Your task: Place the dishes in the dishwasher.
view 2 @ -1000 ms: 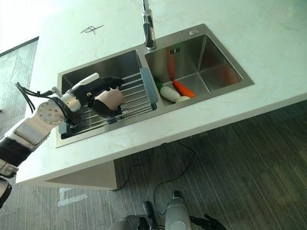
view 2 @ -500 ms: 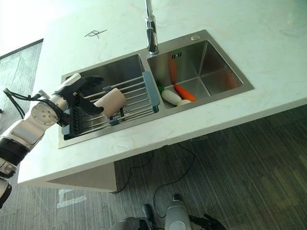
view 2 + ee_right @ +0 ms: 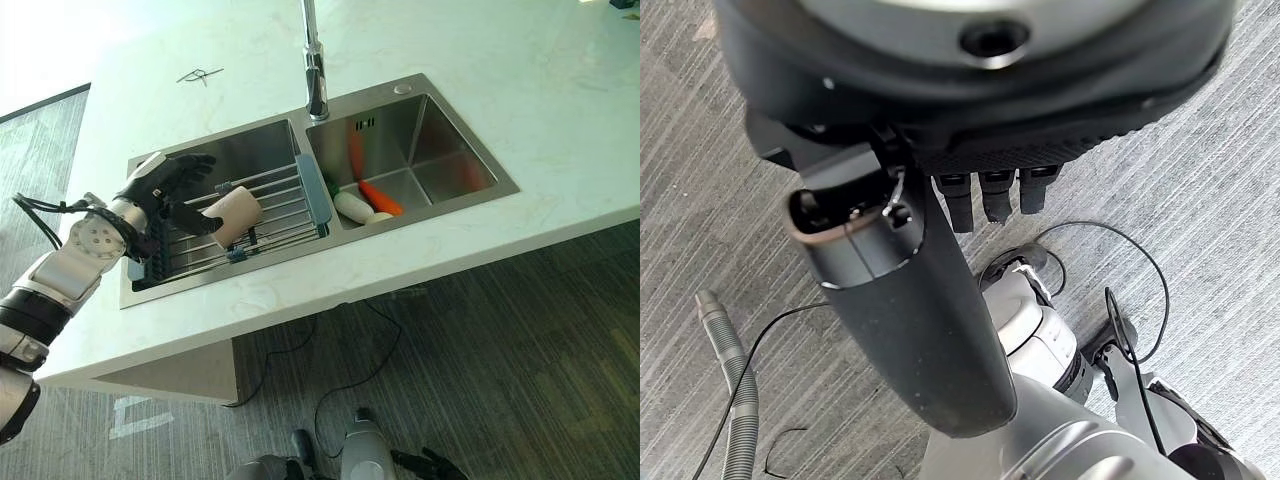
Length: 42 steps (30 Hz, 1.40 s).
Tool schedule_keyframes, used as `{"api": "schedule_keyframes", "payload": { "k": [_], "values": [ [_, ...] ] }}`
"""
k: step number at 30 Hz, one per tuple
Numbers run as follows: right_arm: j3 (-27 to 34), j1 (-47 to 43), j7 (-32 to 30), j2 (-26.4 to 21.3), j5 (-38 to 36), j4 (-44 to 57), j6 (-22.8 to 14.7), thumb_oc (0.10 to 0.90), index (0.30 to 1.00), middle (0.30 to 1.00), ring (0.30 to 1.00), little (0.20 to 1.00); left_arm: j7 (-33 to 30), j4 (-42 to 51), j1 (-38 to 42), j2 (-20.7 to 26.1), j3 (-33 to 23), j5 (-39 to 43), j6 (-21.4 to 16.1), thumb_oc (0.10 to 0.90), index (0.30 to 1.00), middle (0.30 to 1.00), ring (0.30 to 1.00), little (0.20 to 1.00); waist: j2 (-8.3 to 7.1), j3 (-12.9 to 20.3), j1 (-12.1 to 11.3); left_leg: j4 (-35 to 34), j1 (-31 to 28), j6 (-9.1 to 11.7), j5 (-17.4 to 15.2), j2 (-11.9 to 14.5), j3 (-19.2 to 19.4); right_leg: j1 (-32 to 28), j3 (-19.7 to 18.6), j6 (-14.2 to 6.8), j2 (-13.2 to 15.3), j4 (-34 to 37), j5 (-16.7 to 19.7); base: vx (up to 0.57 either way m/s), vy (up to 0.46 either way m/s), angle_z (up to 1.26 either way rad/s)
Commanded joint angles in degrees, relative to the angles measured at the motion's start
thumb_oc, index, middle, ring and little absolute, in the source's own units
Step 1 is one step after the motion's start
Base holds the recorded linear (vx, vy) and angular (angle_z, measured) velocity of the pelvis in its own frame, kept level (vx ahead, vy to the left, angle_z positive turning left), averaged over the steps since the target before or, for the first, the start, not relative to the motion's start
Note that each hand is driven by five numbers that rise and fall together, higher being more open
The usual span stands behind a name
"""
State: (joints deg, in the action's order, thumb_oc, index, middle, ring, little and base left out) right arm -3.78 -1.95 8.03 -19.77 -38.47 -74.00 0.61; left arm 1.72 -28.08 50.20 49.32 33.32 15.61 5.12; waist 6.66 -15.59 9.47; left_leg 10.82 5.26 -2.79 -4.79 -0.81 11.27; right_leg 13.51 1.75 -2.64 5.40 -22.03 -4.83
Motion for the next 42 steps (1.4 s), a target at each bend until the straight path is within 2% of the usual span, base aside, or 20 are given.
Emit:
{"api": "schedule_keyframes", "payload": {
  "k": [1, 7, 13, 25, 29, 42],
  "values": [
    [-1.3, 3.31, 0.58, -1.06, -0.42, 0.4, -0.8, 0.8, 0.9, 0.9, 0.9, 0.9, -1.37, -0.22, 5.74, 2.5, -6.2, 1.46, -1.01, 0.8, 0.9, 0.9, 0.9, 0.9, 0.74, 3.67, 0.84, 6.36, 3.88, 4.99, -4.42, 4.84, -2.64, -2.48, -2.78, -5.34, 2.47, 4.84, -0.26, 0.0, 0.0, 0.0],
    [-1.67, 2.28, 0.93, -1.74, -1.27, 0.37, -0.31, 0.8, 0.9, 0.9, 0.9, 0.9, -1.57, -0.93, 8.66, 2.88, -2.07, -5.32, 1.9, 0.8, 0.9, 0.9, 0.9, 0.9, 1.23, 3.19, 1.32, 6.36, 4.06, 5.01, -4.29, 4.75, -2.43, -2.1, -3.18, -5.43, 2.47, 4.84, -0.01, 0.0, 0.001, -0.01],
    [-1.38, 2.15, 0.66, -2.44, -0.99, 0.61, -0.26, 0.8, 0.9, 0.9, 0.9, 0.9, -2.52, -2.71, 9.06, 3.37, -1.0, -6.19, 3.38, 0.8, 0.9, 0.9, 0.9, 0.9, 1.76, 2.11, 1.92, 6.36, 4.48, 5.08, -4.11, 4.56, -2.19, -1.33, -3.85, -5.54, 2.58, 4.84, 0.36, -0.01, 0.021, -0.07],
    [-1.96, 0.6, 0.78, -2.77, -1.82, 1.66, -0.43, 0.8, 0.9, 0.9, 0.9, 0.9, -3.43, -3.57, 11.02, 2.88, -0.43, -3.01, 3.43, 0.8, 0.9, 0.9, 0.9, 0.9, 1.67, -0.27, 2.35, 6.36, 6.36, 5.09, -3.39, 4.56, -2.2, 0.8, -4.42, -5.46, 2.61, 4.84, 1.37, -0.04, 0.0, -0.04],
    [-2.46, -0.26, 0.42, -2.58, -2.37, 1.9, -0.43, 0.8, 0.9, 0.9, 0.9, 0.9, -3.87, -4.38, 11.59, 1.61, -0.96, 2.04, 4.26, 0.8, 0.9, 0.9, 0.9, 0.9, 1.69, -1.07, 2.43, 6.36, 7.17, 5.16, -3.06, 4.64, -2.11, 1.62, -4.51, -5.45, 2.76, 4.84, 1.75, -0.06, -0.001, -0.04],
    [-3.28, -1.61, 0.37, -2.98, -3.03, 2.6, -0.49, 0.8, 0.9, 0.9, 0.9, 0.9, -5.36, -7.78, 15.61, 1.18, -0.15, 4.25, 5.14, 0.8, 0.9, 0.9, 0.9, 0.9, 2.26, -2.7, 3.11, 6.36, 8.51, 5.15, -2.64, 4.56, -1.6, 3.27, -4.75, -5.44, 3.19, 4.84, 2.48, -0.01, 0.001, 0.0]
  ]
}}
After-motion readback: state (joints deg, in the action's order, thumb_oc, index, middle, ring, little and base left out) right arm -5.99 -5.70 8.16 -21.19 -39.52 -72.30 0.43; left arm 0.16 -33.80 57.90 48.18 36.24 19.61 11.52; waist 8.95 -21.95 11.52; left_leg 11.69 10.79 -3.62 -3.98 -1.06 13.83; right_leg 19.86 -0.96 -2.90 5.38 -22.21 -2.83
